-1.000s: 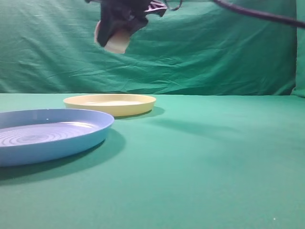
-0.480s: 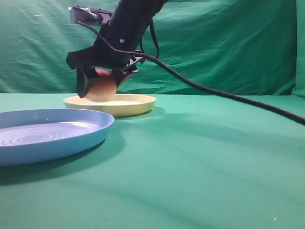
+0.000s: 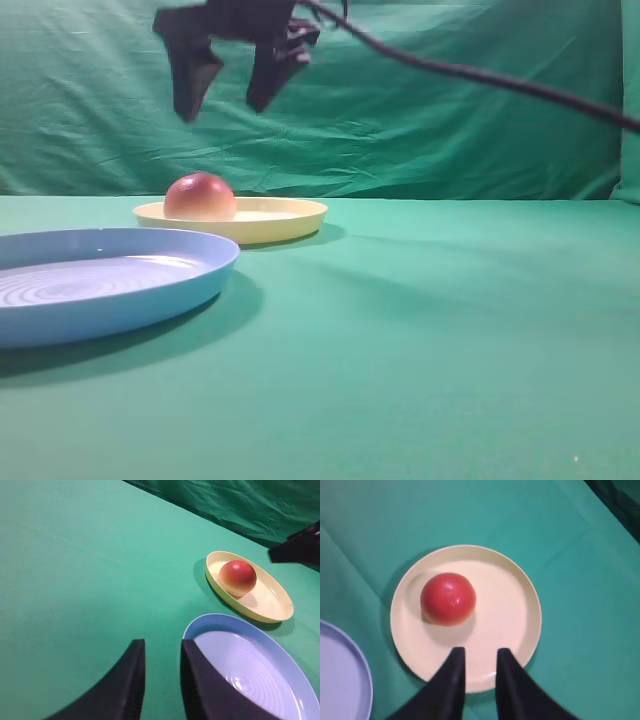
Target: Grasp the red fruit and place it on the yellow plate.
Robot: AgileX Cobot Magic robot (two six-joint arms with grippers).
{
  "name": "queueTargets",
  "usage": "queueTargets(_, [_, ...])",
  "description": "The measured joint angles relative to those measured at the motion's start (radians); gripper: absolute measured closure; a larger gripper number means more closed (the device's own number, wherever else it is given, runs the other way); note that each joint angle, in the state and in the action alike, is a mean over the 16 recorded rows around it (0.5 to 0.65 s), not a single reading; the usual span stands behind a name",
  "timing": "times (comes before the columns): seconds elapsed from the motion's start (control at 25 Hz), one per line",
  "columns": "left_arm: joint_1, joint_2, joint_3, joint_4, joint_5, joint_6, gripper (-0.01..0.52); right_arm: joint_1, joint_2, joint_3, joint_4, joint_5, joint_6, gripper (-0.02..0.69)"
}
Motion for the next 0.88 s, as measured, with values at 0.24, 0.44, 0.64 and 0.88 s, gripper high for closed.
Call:
queueTargets(0.24, [0.000,0.000,0.000,0.000,0.000,0.000,0.357,0.000,-0.212,0.073,-0.034,0.088,0.071,0.656])
queueTargets(0.44, [0.000,0.000,0.000,0.000,0.000,0.000,0.357,0.000,-0.451,0.278,-0.034,0.051,0.104,0.665])
queueTargets(0.64, [0.000,0.000,0.000,0.000,0.000,0.000,0.357,0.000,-0.748,0.596,-0.016,-0.052,0.109,0.665])
queueTargets(0.88, [0.000,0.000,0.000,0.000,0.000,0.000,0.357,0.000,-1.141,1.020,0.008,-0.210,0.112,0.665])
